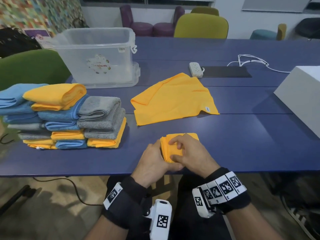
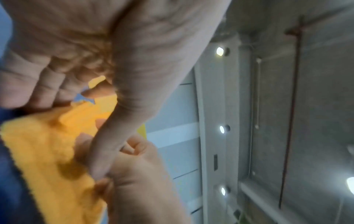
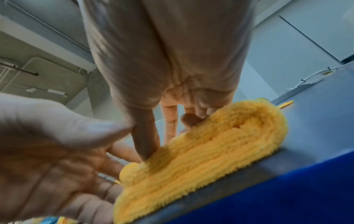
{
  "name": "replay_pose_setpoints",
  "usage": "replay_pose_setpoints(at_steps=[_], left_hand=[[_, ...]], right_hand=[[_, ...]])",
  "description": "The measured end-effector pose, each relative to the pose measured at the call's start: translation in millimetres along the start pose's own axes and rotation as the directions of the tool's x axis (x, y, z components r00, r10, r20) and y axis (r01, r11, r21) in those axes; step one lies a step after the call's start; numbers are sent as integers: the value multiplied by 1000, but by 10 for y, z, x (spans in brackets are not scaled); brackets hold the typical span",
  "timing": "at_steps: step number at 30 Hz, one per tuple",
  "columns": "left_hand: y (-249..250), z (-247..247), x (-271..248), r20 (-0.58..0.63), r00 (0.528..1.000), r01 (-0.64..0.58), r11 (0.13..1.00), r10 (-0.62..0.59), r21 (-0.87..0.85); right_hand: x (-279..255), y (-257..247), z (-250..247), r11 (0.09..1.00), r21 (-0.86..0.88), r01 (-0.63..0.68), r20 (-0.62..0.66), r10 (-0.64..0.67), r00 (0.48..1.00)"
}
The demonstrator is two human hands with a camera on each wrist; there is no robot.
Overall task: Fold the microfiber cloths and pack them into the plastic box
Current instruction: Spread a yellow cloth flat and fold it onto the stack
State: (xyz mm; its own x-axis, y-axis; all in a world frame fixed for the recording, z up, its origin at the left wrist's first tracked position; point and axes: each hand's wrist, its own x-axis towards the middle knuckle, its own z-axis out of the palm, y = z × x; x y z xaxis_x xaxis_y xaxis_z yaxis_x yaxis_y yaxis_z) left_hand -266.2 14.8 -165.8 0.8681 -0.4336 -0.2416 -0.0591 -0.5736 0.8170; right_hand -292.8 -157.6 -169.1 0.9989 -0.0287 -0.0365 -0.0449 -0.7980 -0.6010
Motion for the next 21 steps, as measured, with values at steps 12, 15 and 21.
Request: replay_pose_setpoints(at_steps=[12,15,21], left_hand=[[117,127,275,-107,932,290,888,-347,-357],[58,86,224,-113,943,239,876,-312,-419],[56,-270,-45,-243,942,-2,718,-233,-697]], right_hand=[[0,86,-50,982,184,44,74,-58,996],[8,111,-143,970,226,92,25,-101,995],[182,11,-221,957,287,-52,-73,76,994]])
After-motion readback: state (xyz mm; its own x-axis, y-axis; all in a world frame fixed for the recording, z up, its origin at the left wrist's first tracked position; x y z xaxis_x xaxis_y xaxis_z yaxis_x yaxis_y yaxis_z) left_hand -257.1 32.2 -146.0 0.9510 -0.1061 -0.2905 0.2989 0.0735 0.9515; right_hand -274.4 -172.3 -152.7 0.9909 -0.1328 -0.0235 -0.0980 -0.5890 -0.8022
